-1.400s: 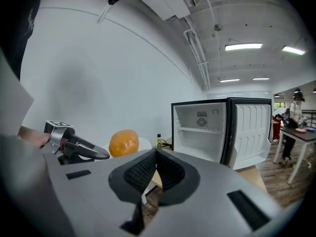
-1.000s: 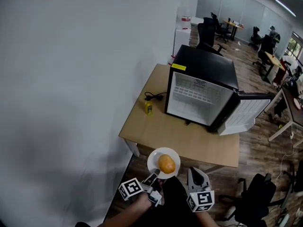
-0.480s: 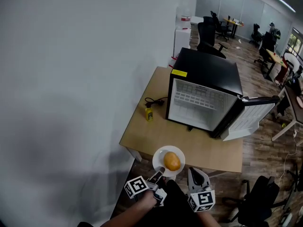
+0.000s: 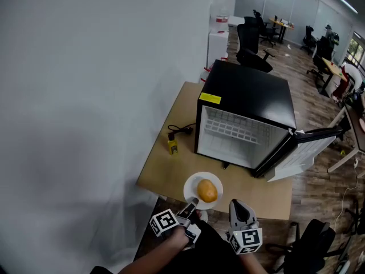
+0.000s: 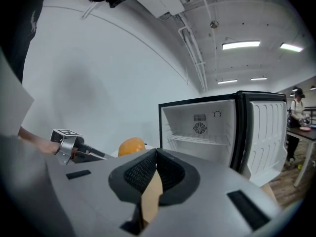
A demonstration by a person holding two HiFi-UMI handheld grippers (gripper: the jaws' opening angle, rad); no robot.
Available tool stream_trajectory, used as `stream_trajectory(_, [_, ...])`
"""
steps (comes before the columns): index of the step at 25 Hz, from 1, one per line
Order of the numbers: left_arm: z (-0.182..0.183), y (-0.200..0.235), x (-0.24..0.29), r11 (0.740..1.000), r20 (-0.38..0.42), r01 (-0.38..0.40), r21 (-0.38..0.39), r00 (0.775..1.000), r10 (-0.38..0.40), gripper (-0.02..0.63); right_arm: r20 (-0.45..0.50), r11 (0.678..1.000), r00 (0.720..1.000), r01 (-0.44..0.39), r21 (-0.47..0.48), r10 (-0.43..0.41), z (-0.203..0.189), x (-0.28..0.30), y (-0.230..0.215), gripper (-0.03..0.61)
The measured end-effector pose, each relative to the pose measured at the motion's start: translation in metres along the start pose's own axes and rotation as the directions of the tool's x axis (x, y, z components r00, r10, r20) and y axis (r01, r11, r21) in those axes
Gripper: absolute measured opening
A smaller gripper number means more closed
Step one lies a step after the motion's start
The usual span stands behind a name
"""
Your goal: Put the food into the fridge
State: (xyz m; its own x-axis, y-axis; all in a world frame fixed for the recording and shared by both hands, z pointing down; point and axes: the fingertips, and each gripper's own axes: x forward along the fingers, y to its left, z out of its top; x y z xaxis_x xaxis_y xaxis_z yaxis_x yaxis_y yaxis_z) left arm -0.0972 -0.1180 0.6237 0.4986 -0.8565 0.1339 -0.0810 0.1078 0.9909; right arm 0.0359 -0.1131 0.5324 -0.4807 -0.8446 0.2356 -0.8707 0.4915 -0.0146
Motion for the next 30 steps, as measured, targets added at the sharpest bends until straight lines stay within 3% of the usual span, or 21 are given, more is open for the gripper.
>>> stream_trajectory(10, [0.043, -0.026, 0.078, 0.999, 0.003, 0.003, 0.033, 1.0, -0.003, 0.029, 0.049, 1.0, 0.998, 0.024, 0.016, -0.025, 0.04, 0.067, -0.07, 0.06])
stream_trajectory(30, [0.078, -0.056, 0.213, 1.0, -0.017, -0.027, 0.006, 0.999, 0.027, 0.029, 0.04, 0.997, 0.999, -0.015, 0.073, 0.012, 0.048, 0.161, -0.139, 0.06])
